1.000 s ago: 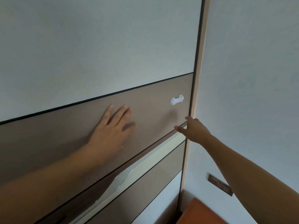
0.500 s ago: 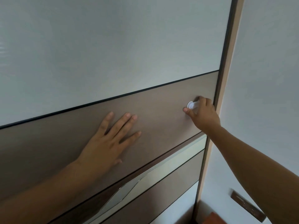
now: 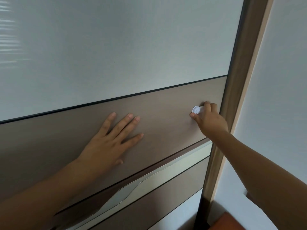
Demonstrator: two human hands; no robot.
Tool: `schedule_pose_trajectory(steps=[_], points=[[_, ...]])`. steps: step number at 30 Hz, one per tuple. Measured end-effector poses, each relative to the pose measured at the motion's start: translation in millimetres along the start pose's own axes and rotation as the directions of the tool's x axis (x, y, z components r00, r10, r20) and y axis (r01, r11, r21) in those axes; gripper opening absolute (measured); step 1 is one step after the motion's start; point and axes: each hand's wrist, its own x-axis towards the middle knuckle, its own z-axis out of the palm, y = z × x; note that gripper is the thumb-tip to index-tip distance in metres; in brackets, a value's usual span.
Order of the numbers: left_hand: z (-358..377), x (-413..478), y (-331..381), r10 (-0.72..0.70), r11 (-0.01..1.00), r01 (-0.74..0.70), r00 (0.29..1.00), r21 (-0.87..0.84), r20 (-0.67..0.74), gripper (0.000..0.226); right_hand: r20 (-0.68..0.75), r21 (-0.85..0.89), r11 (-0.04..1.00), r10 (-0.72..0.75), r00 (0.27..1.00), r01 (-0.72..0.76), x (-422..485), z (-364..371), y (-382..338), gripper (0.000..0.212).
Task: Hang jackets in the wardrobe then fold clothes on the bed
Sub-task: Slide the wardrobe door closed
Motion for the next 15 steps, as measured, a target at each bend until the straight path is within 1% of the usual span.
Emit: schedule_pose_trajectory(steps=[3, 5, 7, 8, 9, 11, 14, 15], points=[[1, -31, -14, -0.011, 1.000, 0.011, 1.000, 0.005, 0.022, 0.125, -0.016, -0.009, 1.000, -0.009, 1.000, 0.009, -18, 0, -28, 0.053], [2, -54, -23, -0.017, 1.000, 0.017, 1.000, 0.010, 0.023, 0.125, 0.004, -0.017, 1.000, -0.004, 1.000, 0.004, -31, 1, -49, 0.050], [3, -78, -32, -0.025, 1.000, 0.025, 0.999, 0.004, 0.021, 0.126, -0.016, -0.016, 1.000, 0.019, 1.000, -0.019, -44, 0, -71, 0.058], [3, -89, -37, -0.029, 1.000, 0.029, 0.999, 0.005, 0.028, 0.126, -0.019, -0.035, 0.999, 0.014, 1.000, -0.015, -51, 0, -81, 0.058], [3, -101, -42, -0.034, 0.999, 0.034, 0.999, 0.008, 0.038, 0.126, 0.004, -0.096, 0.995, -0.021, 1.000, 0.021, -59, 0, -90, 0.053], [4, -124, -52, -0.043, 0.999, 0.042, 0.997, 0.015, 0.057, 0.128, 0.052, -0.147, 0.984, -0.094, 0.994, 0.100, -75, -1, -109, 0.046], [6, -159, -66, -0.053, 0.998, 0.051, 0.996, 0.026, 0.071, 0.129, 0.020, -0.080, 0.994, -0.074, 0.997, 0.076, -98, -4, -139, 0.045], [6, -171, -71, -0.057, 0.998, 0.055, 0.995, 0.025, 0.079, 0.129, 0.016, -0.066, 0.994, -0.091, 0.996, 0.092, -105, -2, -150, 0.044]])
